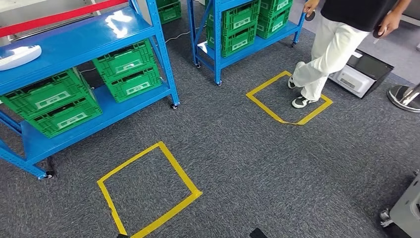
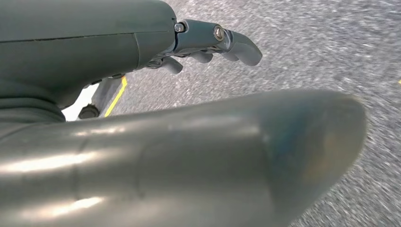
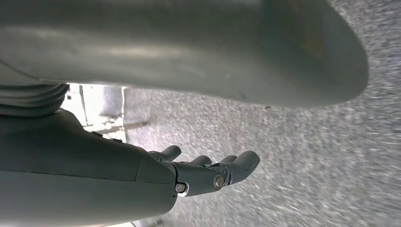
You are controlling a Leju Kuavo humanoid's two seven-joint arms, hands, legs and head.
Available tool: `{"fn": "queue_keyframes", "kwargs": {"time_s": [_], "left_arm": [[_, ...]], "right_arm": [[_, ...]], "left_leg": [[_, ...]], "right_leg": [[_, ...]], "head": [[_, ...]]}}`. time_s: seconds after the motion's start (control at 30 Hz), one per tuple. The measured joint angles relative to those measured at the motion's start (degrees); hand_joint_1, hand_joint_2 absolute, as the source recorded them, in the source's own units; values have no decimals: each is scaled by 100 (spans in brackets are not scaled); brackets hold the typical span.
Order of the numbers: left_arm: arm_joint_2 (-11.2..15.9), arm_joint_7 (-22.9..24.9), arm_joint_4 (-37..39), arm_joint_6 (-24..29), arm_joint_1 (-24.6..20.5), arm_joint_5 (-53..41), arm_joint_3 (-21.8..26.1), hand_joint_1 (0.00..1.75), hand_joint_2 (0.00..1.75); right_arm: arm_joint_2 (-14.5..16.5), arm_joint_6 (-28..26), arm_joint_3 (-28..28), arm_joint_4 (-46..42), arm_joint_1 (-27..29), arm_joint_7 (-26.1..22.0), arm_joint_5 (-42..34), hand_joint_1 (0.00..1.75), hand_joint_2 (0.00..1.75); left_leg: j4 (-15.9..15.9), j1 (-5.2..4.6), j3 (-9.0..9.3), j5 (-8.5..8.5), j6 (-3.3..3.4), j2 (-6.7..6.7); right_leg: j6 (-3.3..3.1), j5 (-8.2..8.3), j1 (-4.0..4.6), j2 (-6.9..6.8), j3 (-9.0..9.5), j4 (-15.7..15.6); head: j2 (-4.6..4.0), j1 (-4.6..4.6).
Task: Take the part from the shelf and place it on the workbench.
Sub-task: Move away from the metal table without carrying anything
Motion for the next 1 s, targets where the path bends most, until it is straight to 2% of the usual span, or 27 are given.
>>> {"fn": "queue_keyframes", "kwargs": {"time_s": [0.03, 0.1, 0.13, 0.17, 0.2, 0.23, 0.3, 0.33, 0.37, 0.4, 0.43, 0.47, 0.5, 0.53, 0.57, 0.6, 0.63, 0.67, 0.73, 0.77, 0.8, 0.87, 0.9, 0.93, 0.97, 1.0], "left_arm": [[1, -12, -1, 1, -2, -16, 0, 0, 0], [-1, -45, -2, 7, -35, -46, 0, 0, 0], [-5, -62, -2, 12, -56, -56, 0, 0, 0], [-9, -79, -2, 17, -72, -61, 0, 0, 0], [-13, -92, -2, 21, -81, -63, 0, 0, 0], [-19, -104, -2, 26, -78, -64, 0, 0, 0], [-28, -120, -2, 37, -83, -66, 0, 0, 0], [-38, -132, -2, 42, -91, -67, 0, 0, 0], [-44, -142, -2, 48, -100, -69, 0, 0, 0], [-50, -150, -1, 51, -102, -71, 0, 0, 0], [-56, -154, -1, 56, -95, -72, 0, 0, 0], [-57, -152, 0, 61, -85, -73, 0, 0, 0], [-57, -150, 0, 67, -79, -73, 0, 0, 0], [-58, -148, 0, 73, -77, -74, 0, 0, 0], [-59, -146, 0, 77, -80, -77, 0, 0, 0], [-61, -145, 0, 80, -85, -79, 0, 0, 0], [-63, -143, 0, 82, -87, -81, 0, 0, 0], [-64, -141, 0, 84, -87, -83, 0, 0, 0], [-59, -139, -1, 89, -78, -84, 0, 0, 0], [-56, -137, -1, 91, -73, -84, 0, 0, 0], [-54, -136, -1, 92, -75, -84, 0, 0, 0], [-56, -132, 0, 95, -89, -84, 0, 0, 0], [-57, -131, 0, 95, -92, -84, 0, 0, 0], [-58, -130, 0, 95, -88, -84, 0, 0, 0], [-59, -130, 0, 95, -80, -84, 0, 0, 0], [-58, -132, 0, 96, -74, -84, 0, 0, 0]], "right_arm": [[2, -13, 0, 0, -9, -18, -13, 0, 0], [5, -43, 0, 0, -24, -50, -43, 0, 0], [5, -55, 0, 0, -29, -60, -59, 0, 0], [6, -62, 0, 0, -32, -64, -70, 0, 0], [8, -66, -1, -1, -36, -60, -81, 0, 0], [10, -67, -1, -1, -40, -55, -88, 0, 0], [13, -74, -2, -2, -52, -31, -93, 0, 0], [12, -76, -2, -1, -54, -15, -93, 0, 0], [12, -77, -2, -1, -52, 1, -93, 0, 0], [12, -75, -2, 0, -44, 13, -93, 0, 0], [12, -73, -2, 0, -35, 16, -93, 0, 0], [12, -73, -3, 0, -29, 12, -94, 0, 0], [12, -74, -3, -1, -29, 6, -95, 0, 0], [12, -74, -4, -1, -34, -1, -95, 0, 0], [12, -74, -5, -1, -43, -6, -95, 0, 0], [12, -74, -5, -1, -52, -8, -95, 0, 0], [12, -74, -7, -1, -62, -9, -95, 0, 0], [12, -74, -8, 0, -70, -9, -97, 0, 0], [16, -74, -11, 0, -86, -8, -101, 0, 0], [18, -77, -13, -1, -92, -10, -103, 0, 0], [20, -78, -13, -1, -97, -15, -103, 0, 0], [19, -79, -13, -1, -93, -22, -104, 0, 0], [19, -77, -14, -1, -86, -25, -106, 0, 0], [19, -77, -16, 0, -80, -33, -113, 0, 0], [19, -78, -21, 0, -80, -55, -123, 0, 0], [19, -79, -27, 0, -86, -84, -133, 0, 0]], "left_leg": [[-392, -9, 216, 203, 27, 82], [-1127, -63, 603, 450, 112, 359], [-1313, -88, 693, 487, 155, 450], [-1369, -110, 703, 475, 189, 462], [-1376, -112, 697, 489, 221, 380], [-1394, -101, 698, 505, 248, 308], [-1435, -60, 717, 539, 309, 173], [-1447, -37, 722, 553, 334, 110], [-1446, -29, 714, 558, 350, 46], [-1442, -25, 708, 561, 360, -27], [-1435, -23, 704, 562, 362, -105], [-1425, -19, 702, 562, 360, -187], [-1410, -13, 702, 559, 352, -271], [-1391, -5, 701, 551, 336, -349], [-1366, -1, 692, 541, 308, -421], [-1335, -1, 675, 530, 272, -485], [-1319, -1, 654, 527, 230, -540], [-1318, 2, 633, 534, 184, -594], [-1344, 20, 585, 559, 99, -658], [-1314, 20, 557, 535, 66, -573], [-1188, 15, 487, 445, 37, -431], [-580, 10, 208, 93, -7, -119], [-187, 14, 24, -91, -26, -57], [116, 18, -112, -197, -38, -37], [235, 19, -158, -196, -41, -30], [124, 19, -86, -85, -35, -24]], "right_leg": [[8, -11, 6, -63, 19, 0], [46, -43, 39, -181, 53, 8], [69, -54, 53, -237, 63, 11], [94, -60, 63, -296, 70, 11], [119, -66, 66, -362, 84, 5], [152, -84, 55, -340, 99, 19], [224, -257, 30, -75, 19, 256], [254, -419, 9, 116, -114, 547], [271, -604, -1, 236, -303, 925], [283, -752, -10, 286, -503, 1312], [290, -806, -16, 302, -651, 1577], [294, -742, -22, 309, -705, 1636], [294, -566, -31, 326, -645, 1456], [297, -330, -47, 385, -489, 1087], [300, -155, -69, 515, -312, 688], [298, -39, -82, 631, -174, 366], [290, 2, -87, 717, -96, 179], [268, -13, -78, 750, -77, 119], [187, 15, -65, 634, -71, 87], [137, 31, -66, 576, -61, 62], [91, 44, -71, 510, -50, 36], [29, 42, -58, 367, -40, 14], [13, 35, -48, 289, -41, 15], [6, 28, -41, 227, -41, 17], [5, 23, -37, 175, -40, 19], [8, 19, -35, 137, -35, 21]], "head": [[0, 0], [0, 2], [0, 4], [0, 7], [0, 9], [0, 12], [0, 22], [0, 32], [0, 38], [0, 44], [0, 44], [0, 44], [0, 44], [0, 44], [0, 44], [0, 43], [0, 41], [0, 40], [0, 37], [0, 33], [0, 26], [0, 13], [0, 10], [0, 11], [0, 11], [0, 11]]}}
